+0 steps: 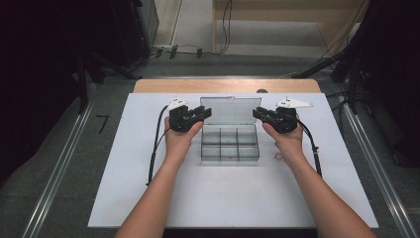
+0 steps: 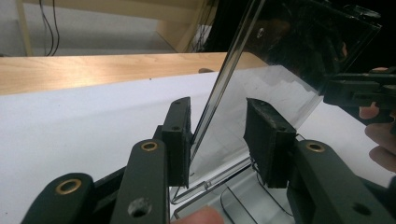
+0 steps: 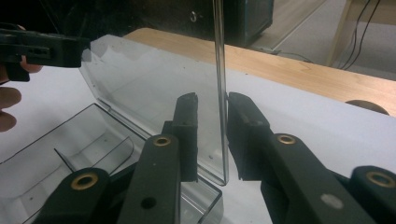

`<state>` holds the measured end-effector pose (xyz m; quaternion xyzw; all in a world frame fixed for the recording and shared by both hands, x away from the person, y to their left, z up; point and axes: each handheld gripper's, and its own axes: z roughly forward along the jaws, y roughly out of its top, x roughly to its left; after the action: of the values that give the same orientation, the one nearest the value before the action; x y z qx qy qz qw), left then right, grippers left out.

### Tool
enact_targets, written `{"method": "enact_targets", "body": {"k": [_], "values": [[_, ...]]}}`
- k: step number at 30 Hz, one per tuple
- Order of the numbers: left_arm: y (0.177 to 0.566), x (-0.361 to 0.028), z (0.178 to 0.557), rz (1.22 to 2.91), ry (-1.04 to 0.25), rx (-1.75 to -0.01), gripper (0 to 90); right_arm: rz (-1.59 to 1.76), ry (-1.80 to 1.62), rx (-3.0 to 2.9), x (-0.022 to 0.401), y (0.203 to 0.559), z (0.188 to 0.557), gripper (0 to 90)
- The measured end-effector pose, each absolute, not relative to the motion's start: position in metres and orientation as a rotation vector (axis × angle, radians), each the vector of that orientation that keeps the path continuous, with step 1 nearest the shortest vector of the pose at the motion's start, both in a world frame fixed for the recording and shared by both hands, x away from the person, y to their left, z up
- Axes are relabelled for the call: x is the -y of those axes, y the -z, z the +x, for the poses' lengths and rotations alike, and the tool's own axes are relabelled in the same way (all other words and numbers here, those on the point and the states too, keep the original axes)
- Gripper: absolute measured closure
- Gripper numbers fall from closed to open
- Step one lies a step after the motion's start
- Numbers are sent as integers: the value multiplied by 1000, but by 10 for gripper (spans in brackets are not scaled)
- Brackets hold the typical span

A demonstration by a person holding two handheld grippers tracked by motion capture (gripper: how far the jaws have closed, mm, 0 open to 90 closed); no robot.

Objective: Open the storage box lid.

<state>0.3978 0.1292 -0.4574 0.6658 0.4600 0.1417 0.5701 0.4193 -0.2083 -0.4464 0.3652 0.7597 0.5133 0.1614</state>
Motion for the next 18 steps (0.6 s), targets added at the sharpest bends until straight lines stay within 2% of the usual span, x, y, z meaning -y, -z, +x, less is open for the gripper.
{"method": "enact_targets", "body": {"k": [18], "values": [[464,-136,409,1539,-274,-1130,709,1100,-1473,-2178,208,453,433,781]]}}
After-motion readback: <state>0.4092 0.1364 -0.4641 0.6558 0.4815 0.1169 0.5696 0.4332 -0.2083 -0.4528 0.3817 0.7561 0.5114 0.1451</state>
